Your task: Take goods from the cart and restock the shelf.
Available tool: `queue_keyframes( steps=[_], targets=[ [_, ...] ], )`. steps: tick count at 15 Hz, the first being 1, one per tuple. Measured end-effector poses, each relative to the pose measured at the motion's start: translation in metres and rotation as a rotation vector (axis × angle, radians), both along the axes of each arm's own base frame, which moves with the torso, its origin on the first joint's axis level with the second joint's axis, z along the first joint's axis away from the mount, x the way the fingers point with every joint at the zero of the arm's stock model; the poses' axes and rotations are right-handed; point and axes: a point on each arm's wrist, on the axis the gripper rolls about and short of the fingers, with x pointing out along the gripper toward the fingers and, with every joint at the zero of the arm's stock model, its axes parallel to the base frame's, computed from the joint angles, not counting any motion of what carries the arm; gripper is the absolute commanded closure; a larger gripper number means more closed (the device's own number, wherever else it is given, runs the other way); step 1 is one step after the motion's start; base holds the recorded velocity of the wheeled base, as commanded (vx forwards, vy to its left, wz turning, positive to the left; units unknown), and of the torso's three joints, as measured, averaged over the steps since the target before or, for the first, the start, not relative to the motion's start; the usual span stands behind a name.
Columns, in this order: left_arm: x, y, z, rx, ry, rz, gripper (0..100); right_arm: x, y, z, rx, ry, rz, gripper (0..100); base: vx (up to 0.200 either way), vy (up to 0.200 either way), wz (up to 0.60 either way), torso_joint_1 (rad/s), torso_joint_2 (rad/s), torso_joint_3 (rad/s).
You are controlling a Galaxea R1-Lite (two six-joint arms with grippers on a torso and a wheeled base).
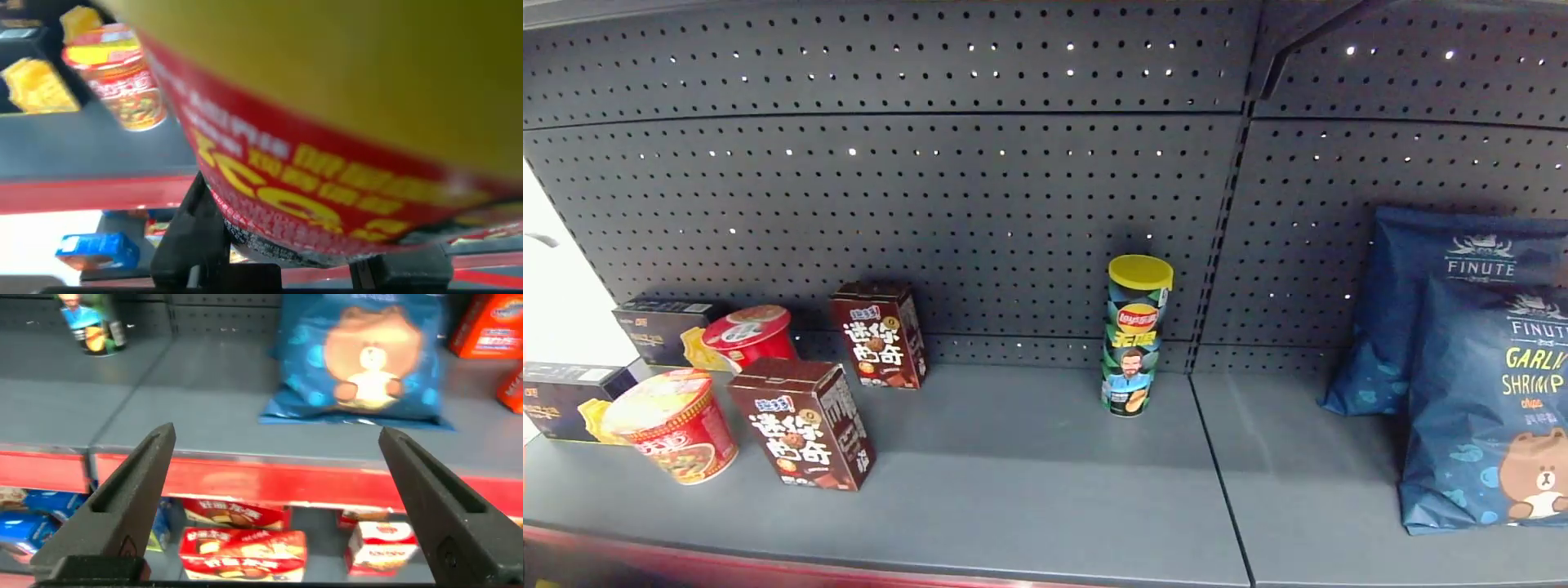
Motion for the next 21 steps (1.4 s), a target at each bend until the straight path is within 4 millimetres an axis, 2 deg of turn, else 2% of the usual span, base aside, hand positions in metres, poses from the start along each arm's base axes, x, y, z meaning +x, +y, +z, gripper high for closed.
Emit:
queue_keyframes(
  steps=[2,5,7,9,10,12,14,17,21],
  targets=[
    [-0.003,0.001,0.005,-0.001,-0.03,0.0,100,0.0,0.0,0.0,-0.003,-0.001,0.0,0,0.0,0.0,0.0,0.0,0.0,0.0],
    [-0.012,0.002,0.027,-0.001,-0.098,0.037,100,0.0,0.0,0.0,-0.005,0.004,0.0,0,0.0,0.0,0.0,0.0,0.0,0.0],
    [-0.021,0.004,0.032,0.014,-0.035,0.067,100,0.001,0.0,0.005,0.008,0.014,-0.013,0,0.0,0.0,0.0,0.0,0.0,0.0],
    [-0.032,0.006,0.035,0.037,-0.026,0.106,100,0.006,0.0,0.037,0.034,-0.003,0.014,0,0.0,0.0,0.0,0.0,0.0,0.0],
    [-0.037,0.007,0.036,0.057,-0.042,0.135,100,0.014,0.001,0.058,0.037,0.011,0.058,0,0.0,0.0,0.0,0.0,0.0,0.0],
    [-0.045,0.009,0.041,0.081,-0.089,0.186,100,0.038,0.004,0.093,0.022,0.061,0.178,0,0.0,0.0,0.0,0.0,0.0,0.0],
    [-0.052,0.011,0.052,0.076,-0.138,0.203,100,0.07,0.013,0.121,0.009,0.074,0.375,0,0.0,0.0,0.0,0.0,0.0,0.0],
    [-0.051,0.011,0.06,0.07,-0.149,0.184,100,0.111,0.033,0.139,0.001,0.119,0.543,0,0.0,0.0,0.0,0.0,0.0,0.0],
    [-0.041,0.013,0.061,0.057,-0.108,0.104,100,0.169,0.053,0.148,0.002,0.08,0.627,0,0.0,0.0,0.0,0.0,0.0,0.0]
  ],
)
